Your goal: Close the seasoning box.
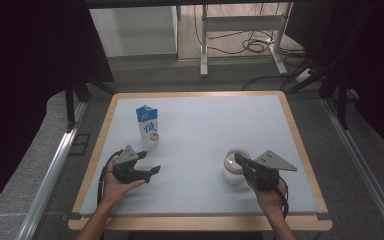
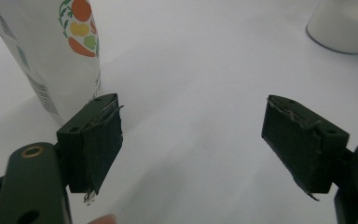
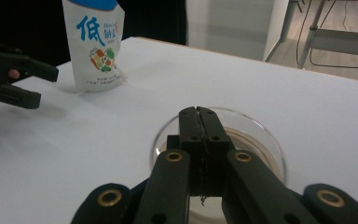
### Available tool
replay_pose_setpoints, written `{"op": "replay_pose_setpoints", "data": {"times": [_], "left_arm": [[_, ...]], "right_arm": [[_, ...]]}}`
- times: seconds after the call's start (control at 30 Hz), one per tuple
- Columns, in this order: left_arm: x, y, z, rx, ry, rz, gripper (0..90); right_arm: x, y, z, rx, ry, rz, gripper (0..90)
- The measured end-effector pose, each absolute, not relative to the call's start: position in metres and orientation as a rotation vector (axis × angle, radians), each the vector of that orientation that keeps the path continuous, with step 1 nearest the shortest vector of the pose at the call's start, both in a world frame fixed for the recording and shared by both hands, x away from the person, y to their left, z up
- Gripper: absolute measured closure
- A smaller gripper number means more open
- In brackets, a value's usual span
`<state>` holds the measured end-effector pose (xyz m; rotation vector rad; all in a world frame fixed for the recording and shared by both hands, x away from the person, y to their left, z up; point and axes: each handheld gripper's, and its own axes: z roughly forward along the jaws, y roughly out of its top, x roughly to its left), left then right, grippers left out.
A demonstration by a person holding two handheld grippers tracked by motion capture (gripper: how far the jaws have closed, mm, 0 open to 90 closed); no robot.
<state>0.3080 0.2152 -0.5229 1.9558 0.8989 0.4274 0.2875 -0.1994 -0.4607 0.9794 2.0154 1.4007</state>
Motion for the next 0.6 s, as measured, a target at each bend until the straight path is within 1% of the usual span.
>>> {"op": "replay_pose_setpoints", "data": {"times": [0.13,0.37,0.5,0.6], "left_arm": [[0.307,0.216,-0.523,1.958,0.89,0.428,20.3],[0.306,0.216,-0.522,1.953,0.892,0.426,20.2],[0.307,0.215,-0.523,1.962,0.891,0.424,20.2],[0.307,0.214,-0.524,1.963,0.895,0.42,20.2]], "right_arm": [[0.289,-0.196,-0.459,0.969,2.038,1.386,90.0],[0.286,-0.204,-0.456,0.984,2.027,1.392,89.9],[0.286,-0.22,-0.455,1.021,1.991,1.399,89.4],[0.287,-0.235,-0.457,1.058,1.962,1.403,85.9]]}}
